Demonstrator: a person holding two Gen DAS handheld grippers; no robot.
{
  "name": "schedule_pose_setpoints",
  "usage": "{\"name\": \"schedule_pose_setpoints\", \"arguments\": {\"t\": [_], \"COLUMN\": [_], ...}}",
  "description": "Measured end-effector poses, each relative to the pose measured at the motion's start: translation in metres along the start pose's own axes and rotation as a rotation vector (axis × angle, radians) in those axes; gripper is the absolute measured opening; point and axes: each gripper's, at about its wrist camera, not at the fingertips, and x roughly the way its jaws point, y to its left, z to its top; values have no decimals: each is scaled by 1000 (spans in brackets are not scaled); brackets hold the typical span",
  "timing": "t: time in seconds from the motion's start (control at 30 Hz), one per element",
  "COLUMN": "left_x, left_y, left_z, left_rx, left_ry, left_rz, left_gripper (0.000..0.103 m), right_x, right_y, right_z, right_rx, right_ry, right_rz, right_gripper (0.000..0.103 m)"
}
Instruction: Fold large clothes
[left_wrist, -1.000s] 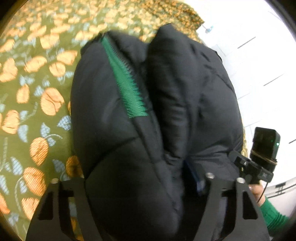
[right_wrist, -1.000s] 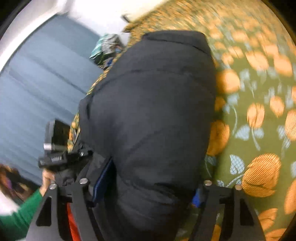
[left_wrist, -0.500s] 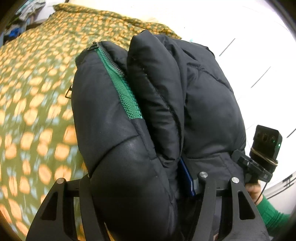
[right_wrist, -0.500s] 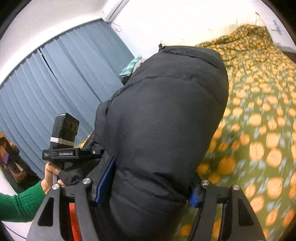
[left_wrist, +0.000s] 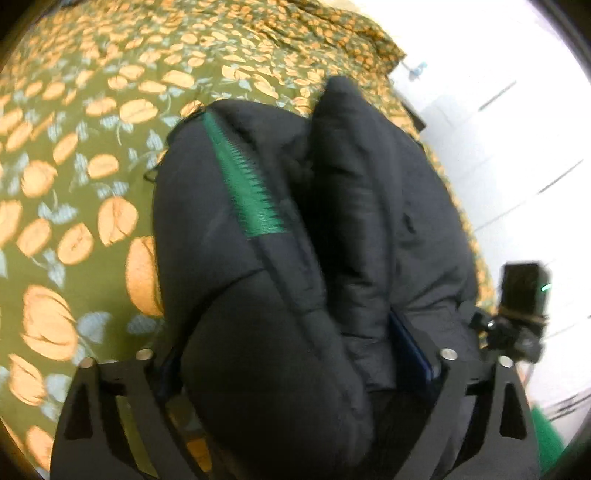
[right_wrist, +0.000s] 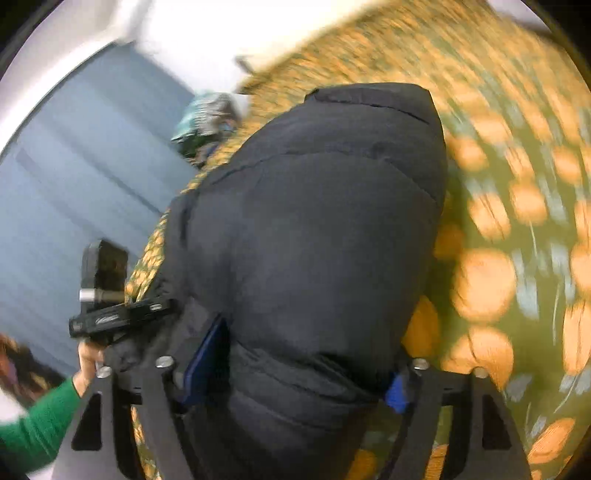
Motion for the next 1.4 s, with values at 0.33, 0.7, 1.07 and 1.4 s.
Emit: {"name": "schedule_pose_setpoints", "arguments": {"t": [0.33,0.7,1.07,1.4], "left_x": [-111,-178,-207,-209], "left_y": [-70,-137,-170,-182], "left_z": [-56,-125,-180,-198], "left_rx": [305,363,282,229], "left_ry": [-216,-476,-489,-483], "left_rz": [273,449,437,413], "left_gripper": [100,103,103,103], "right_x": [-75,-172,-209,-220], "right_y": [58,202,238,253], "right_z": [-48,-128,-176,-207], "right_rx": [-169,-485,-321,-347], "right_ry": [-113,-401,-362,-357], "right_rz": [-227,-708,-761,-790], "right_gripper": [87,90,90,90]}}
